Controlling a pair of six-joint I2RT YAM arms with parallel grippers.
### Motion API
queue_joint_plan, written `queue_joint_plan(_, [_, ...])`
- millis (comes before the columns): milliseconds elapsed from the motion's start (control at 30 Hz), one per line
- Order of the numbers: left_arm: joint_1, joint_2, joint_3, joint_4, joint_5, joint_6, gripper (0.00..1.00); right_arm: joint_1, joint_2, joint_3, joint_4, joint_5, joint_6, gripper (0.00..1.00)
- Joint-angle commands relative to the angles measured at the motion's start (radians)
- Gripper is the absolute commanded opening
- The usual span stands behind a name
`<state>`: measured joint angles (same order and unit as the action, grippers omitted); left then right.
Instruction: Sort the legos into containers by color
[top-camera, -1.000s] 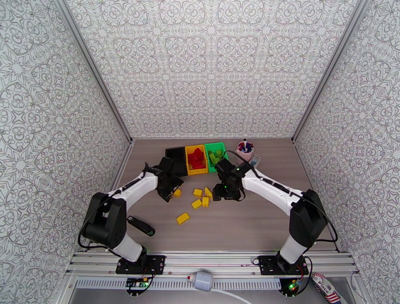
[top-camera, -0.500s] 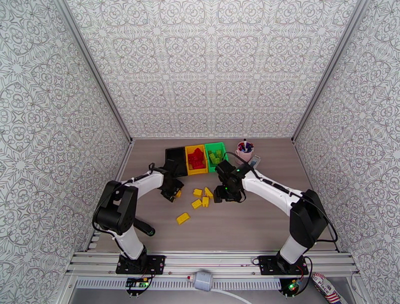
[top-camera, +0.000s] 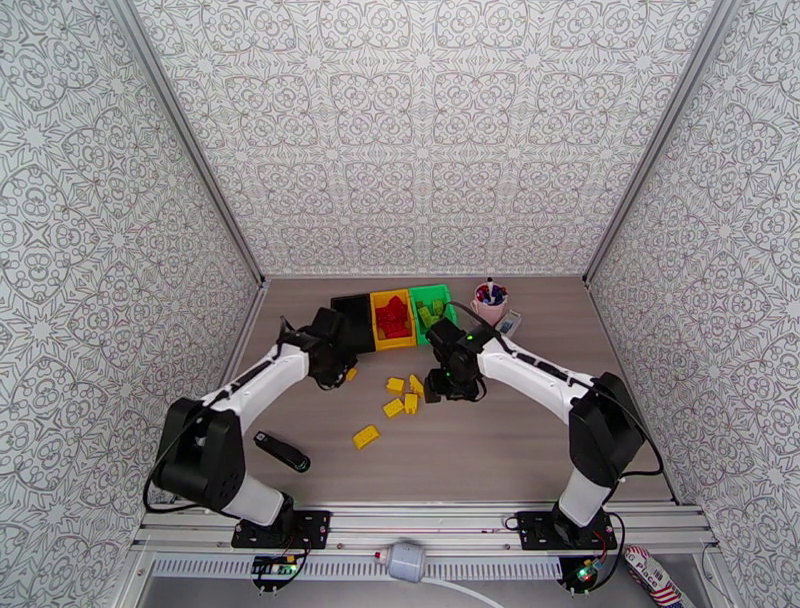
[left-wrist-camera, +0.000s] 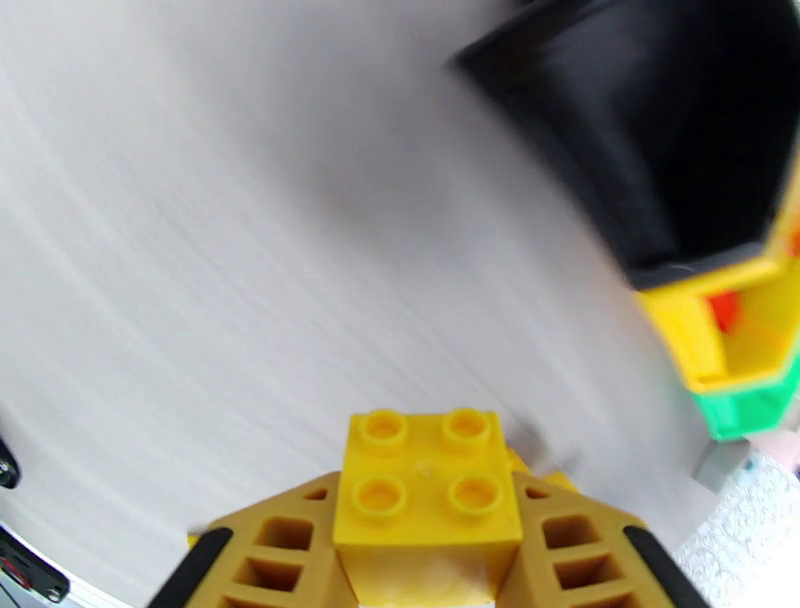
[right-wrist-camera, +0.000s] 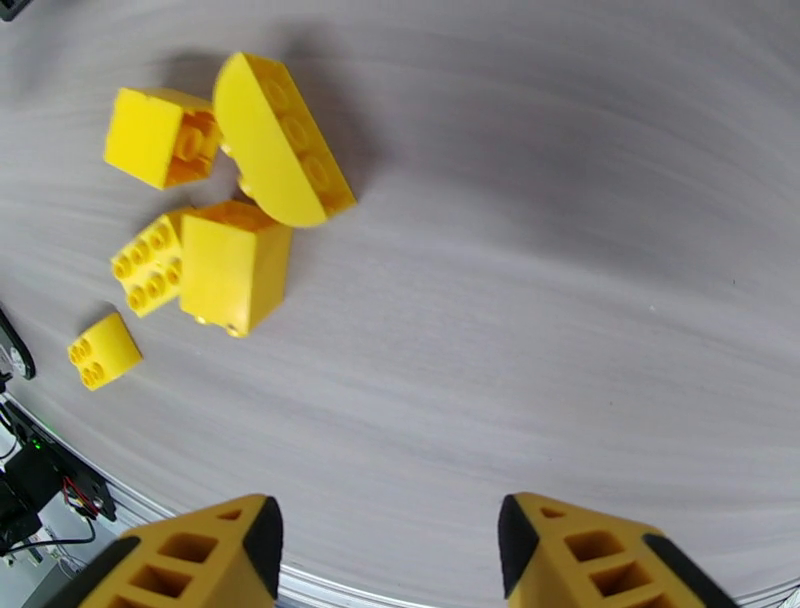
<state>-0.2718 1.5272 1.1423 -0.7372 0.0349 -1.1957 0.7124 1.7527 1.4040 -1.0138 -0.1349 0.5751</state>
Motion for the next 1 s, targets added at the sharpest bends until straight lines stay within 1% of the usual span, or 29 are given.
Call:
queue_joint_plan(0, [0.06, 0.003, 0.131, -0.059, -0.014, 0.138, 0.34, 0.002, 0.019, 0.054, -0.003, 0.0, -0.011, 0.62])
queue_joint_plan(67, [0.084, 0.051, 0.241, -0.09, -0.011, 0.2, 0.35, 0.002, 0.026, 0.071, -0.009, 0.0, -0.011, 0.62])
queue_joint_plan(133, [0.103, 0.108, 0.336, -0.11, -0.006, 0.233, 0.38, 0.002, 0.033, 0.087, -0.017, 0.001, -0.009, 0.62])
queue_joint_plan(233, [0.133, 0.209, 0.452, -0.105, 0.042, 0.254, 0.4, 0.002, 0.033, 0.099, -0.021, 0.004, -0.002, 0.61])
queue_joint_plan(333, [0.142, 0.325, 0.57, -0.118, 0.076, 0.28, 0.41, 0.002, 0.02, 0.091, -0.019, 0.008, 0.013, 0.62])
queue_joint_plan(400, [0.144, 0.39, 0.634, -0.123, 0.098, 0.301, 0.5, 0.002, 0.008, 0.076, -0.018, 0.011, 0.023, 0.62])
queue_joint_plan(500, [0.142, 0.456, 0.714, -0.14, 0.106, 0.339, 0.77, 0.002, -0.02, 0.038, -0.006, 0.012, 0.04, 0.62])
queue_joint_plan(533, [0.141, 0.462, 0.728, -0.14, 0.107, 0.351, 0.8, 0.001, -0.031, 0.024, -0.004, 0.015, 0.046, 0.62])
queue_joint_plan(567, [0.138, 0.46, 0.735, -0.135, 0.109, 0.363, 0.81, 0.002, -0.04, 0.009, -0.001, 0.017, 0.053, 0.62])
queue_joint_plan(767, [0.126, 0.372, 0.669, -0.097, 0.128, 0.431, 0.82, 0.001, -0.106, -0.082, 0.04, 0.005, 0.096, 0.63])
queue_joint_plan(967, [0.103, 0.27, 0.578, -0.132, 0.145, 0.517, 0.82, 0.002, -0.113, -0.123, 0.071, -0.025, 0.109, 0.63])
